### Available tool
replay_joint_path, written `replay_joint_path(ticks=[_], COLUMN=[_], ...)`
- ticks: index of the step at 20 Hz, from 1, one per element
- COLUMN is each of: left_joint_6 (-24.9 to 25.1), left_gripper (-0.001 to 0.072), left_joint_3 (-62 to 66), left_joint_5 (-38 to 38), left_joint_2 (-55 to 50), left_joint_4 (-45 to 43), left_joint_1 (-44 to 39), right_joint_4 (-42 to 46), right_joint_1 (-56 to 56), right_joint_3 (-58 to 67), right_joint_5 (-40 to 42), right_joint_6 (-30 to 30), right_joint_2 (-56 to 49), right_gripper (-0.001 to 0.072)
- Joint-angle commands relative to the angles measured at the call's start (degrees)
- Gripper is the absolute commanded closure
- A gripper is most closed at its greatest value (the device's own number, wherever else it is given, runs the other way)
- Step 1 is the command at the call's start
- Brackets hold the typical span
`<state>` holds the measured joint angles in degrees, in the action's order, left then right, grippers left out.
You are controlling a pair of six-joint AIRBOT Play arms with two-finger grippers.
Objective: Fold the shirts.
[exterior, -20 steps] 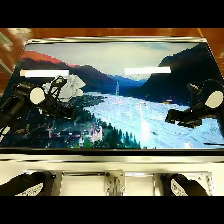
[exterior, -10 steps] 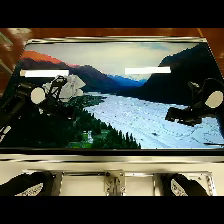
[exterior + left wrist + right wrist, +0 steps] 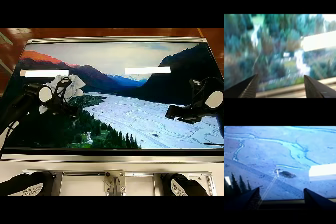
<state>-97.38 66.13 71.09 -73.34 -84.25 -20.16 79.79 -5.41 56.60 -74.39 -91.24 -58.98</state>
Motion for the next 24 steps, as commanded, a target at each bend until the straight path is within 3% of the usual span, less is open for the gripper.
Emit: replay_joint_path(ticks=[1,4,8,11,16,17,19,20,24], left_joint_6=[-0.9,-0.9,-0.9,-1.3,-3.9,-3.9,-3.8,-3.8,-0.6], left_gripper=[0.0028,0.0028,0.0028,0.0028,0.0032,0.0066,0.056,0.066,0.0675], left_joint_3=[4.5,18.7,37.4,42.8,42.9,42.8,42.9,43.0,45.9], left_joint_5=[-11.5,-13.9,-5.7,-1.5,-3.2,-3.5,-2.9,-2.0,-0.4], left_joint_2=[-3.2,-12.6,-29.6,-37.7,-43.4,-43.9,-43.8,-43.4,-35.6], left_joint_4=[-3.9,-4.0,2.9,6.7,9.6,11.0,13.5,14.5,15.1], left_joint_1=[3.8,14.4,25.4,28.0,27.7,27.6,27.6,27.6,26.3], right_joint_4=[0.0,0.0,0.0,0.0,-0.3,-0.5,-1.4,-1.8,-2.8], right_joint_1=[0.0,0.0,0.0,0.0,0.0,0.0,0.0,0.0,0.0], right_joint_3=[0.0,0.0,0.0,0.0,0.0,0.0,0.0,0.0,0.0], right_joint_5=[3.1,4.4,5.0,6.1,6.1,6.1,5.8,5.7,3.7], right_joint_6=[0.0,0.0,0.0,-0.1,-1.6,-1.6,-1.6,-1.6,-1.5], right_joint_2=[0.0,0.0,0.0,0.0,0.0,0.0,0.0,0.0,0.0], right_gripper=[0.0038,0.0039,0.0042,0.0042,0.0043,0.0042,0.0043,0.0042,0.0043])
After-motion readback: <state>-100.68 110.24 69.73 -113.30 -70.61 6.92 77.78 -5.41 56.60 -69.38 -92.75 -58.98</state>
